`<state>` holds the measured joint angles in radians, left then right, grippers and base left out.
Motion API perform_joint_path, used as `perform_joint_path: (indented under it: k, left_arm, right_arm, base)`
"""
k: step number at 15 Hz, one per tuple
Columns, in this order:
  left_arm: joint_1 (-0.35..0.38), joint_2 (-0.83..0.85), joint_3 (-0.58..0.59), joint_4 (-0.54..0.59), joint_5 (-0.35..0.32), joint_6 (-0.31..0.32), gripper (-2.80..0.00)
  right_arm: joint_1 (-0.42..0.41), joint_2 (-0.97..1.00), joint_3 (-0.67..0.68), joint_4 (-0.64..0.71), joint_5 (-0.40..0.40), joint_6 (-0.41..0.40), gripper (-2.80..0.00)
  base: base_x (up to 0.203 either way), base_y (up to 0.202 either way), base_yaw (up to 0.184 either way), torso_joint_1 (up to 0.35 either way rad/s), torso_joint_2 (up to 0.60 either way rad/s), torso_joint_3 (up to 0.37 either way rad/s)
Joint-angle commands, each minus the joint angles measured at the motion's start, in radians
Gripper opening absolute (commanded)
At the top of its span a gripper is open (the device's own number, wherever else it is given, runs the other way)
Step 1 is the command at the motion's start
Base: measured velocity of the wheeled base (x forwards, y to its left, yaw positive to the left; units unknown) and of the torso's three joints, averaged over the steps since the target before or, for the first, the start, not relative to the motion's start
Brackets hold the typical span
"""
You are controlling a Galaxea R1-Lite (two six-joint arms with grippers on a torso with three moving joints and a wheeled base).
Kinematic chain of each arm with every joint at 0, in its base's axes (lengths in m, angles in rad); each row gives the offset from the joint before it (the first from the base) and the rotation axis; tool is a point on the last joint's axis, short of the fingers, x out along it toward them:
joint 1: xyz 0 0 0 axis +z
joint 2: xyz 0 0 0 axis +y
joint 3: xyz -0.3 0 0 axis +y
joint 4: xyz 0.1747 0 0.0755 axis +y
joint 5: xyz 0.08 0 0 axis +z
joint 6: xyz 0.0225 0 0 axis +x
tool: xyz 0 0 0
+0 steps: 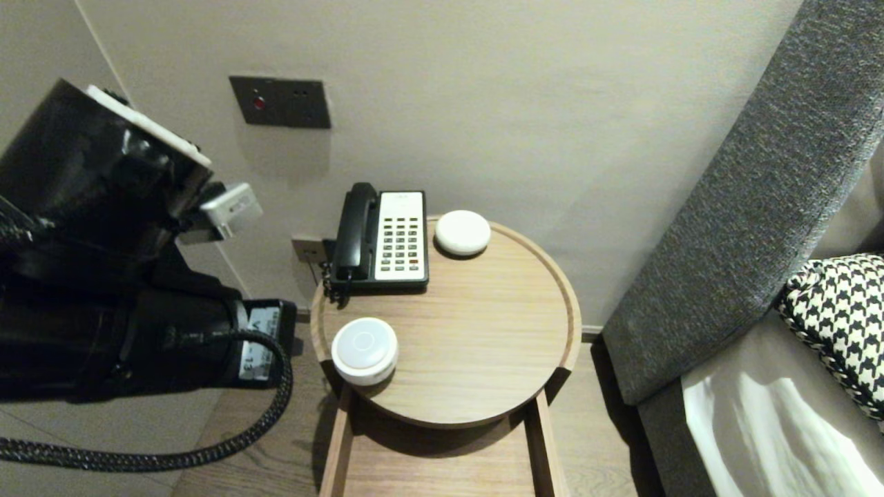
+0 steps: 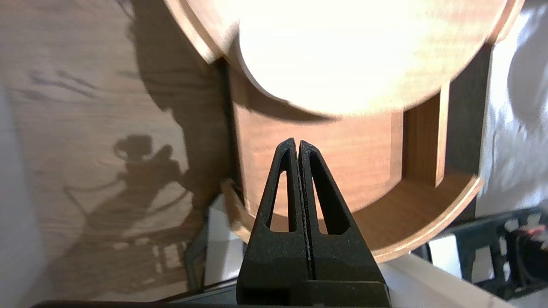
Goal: Put the remote controls on the table in the drawer one by one
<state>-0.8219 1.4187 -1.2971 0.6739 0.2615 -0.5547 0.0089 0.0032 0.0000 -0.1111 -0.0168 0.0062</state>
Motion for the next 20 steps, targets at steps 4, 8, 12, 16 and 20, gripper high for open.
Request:
perform_joint_path:
  k: [4, 8, 12, 16, 20]
  left_arm:
    - [0.076, 0.08, -0.255, 0.228, -0.04, 0.019, -2.8]
    - [0.084, 0.149, -0.303, 0.25, -0.073, 0.024, -2.8]
    - [0.087, 0.232, -0.307, 0.243, -0.073, 0.033, 0.0]
    - [0.087, 0.258, -0.292, 0.2, -0.067, 0.036, 0.0]
    - [0.111, 0.318, -0.261, 0.156, -0.077, 0.077, 0.0]
  right_arm:
    - [0.0, 0.001, 0.04, -0.001, 0.0, 0.0, -2.8]
    - [0.0, 0.001, 0.04, -0.001, 0.0, 0.001, -2.8]
    - [0.0, 0.001, 0.04, -0.001, 0.0, 0.001, -2.8]
    - [0.0, 0.001, 0.04, -0.001, 0.0, 0.001, -2.8]
    - [0.0, 0.001, 0.04, -0.001, 0.0, 0.002, -2.8]
  base:
    - [0.0, 0.0, 0.0, 0.0, 0.0, 0.0]
    - [0.0, 0.0, 0.0, 0.0, 0.0, 0.0]
    - [0.0, 0.0, 0.0, 0.0, 0.0, 0.0]
    - [0.0, 0.0, 0.0, 0.0, 0.0, 0.0]
    - [0.0, 0.0, 0.0, 0.0, 0.0, 0.0]
